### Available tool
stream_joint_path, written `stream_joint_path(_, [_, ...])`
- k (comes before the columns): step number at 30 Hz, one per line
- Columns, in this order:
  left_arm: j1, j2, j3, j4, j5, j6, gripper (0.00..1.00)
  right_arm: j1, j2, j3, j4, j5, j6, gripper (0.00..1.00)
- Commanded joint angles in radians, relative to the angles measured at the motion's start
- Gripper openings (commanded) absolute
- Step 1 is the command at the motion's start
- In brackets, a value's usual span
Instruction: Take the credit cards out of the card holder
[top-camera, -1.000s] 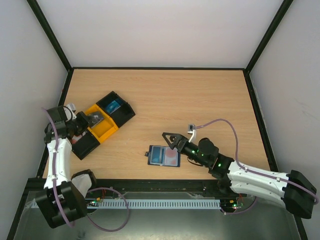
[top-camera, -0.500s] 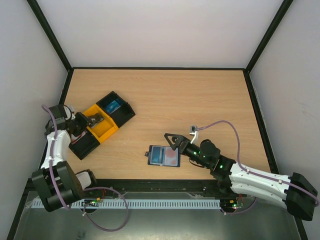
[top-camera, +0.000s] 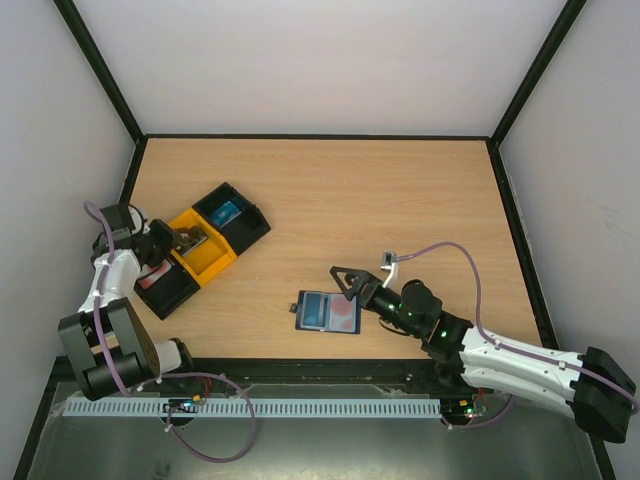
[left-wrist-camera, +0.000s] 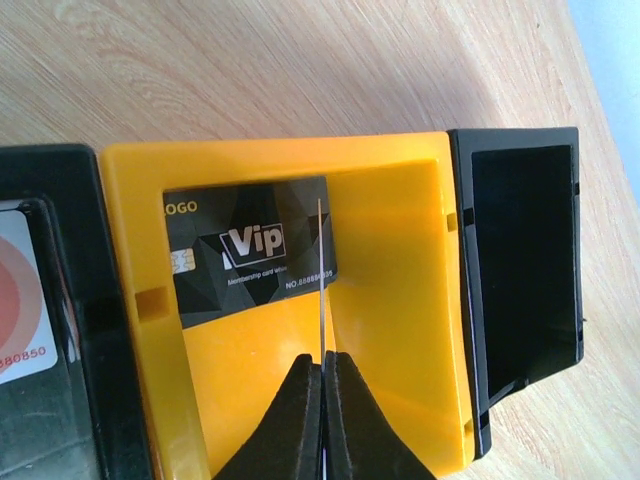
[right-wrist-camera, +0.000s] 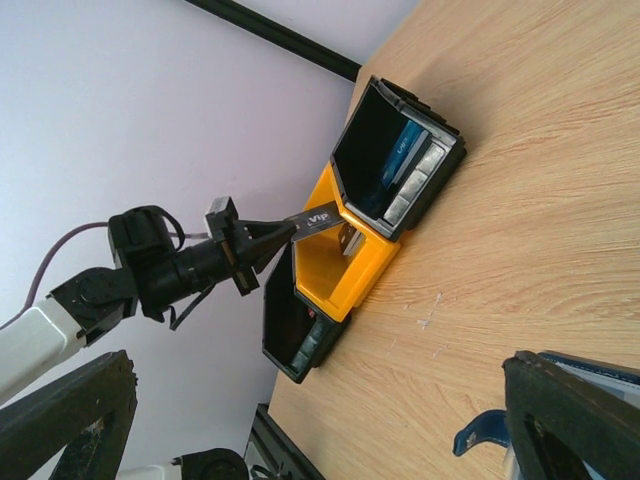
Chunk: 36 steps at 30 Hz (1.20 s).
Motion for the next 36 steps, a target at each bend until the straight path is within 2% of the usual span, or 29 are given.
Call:
stream_joint_path(1, [-0.015,0.036,0.044,0.043,-0.016,-0.007,0.03,-0.001,-0.027,-0.018,-0.007,0.041,-0.002,0.98])
stream_joint_path(12, [-0.051,0.126,0.073,0.055,-0.071,0.012,0.03,0.000,-0.061,-0.007,-0.046,0.075,-0.034,0.98])
stream_joint_path(27, [-0.117,0.162,0.105,0.060,-0.214,-0.007,0.03,-0.001,-0.126,-0.017,-0.102,0.114,-0.050,0.98])
stream_joint_path(34, [-0.117,0.157,0.107,0.052,-0.263,-0.017,0.07,-0.001,-0.151,-0.016,-0.129,0.118,-0.051,0.98])
stream_joint_path(36, [-0.117,0.157,0.113,0.044,-0.268,-0.017,0.15,0.000,-0.159,-0.018,-0.140,0.119,-0.048,0.98])
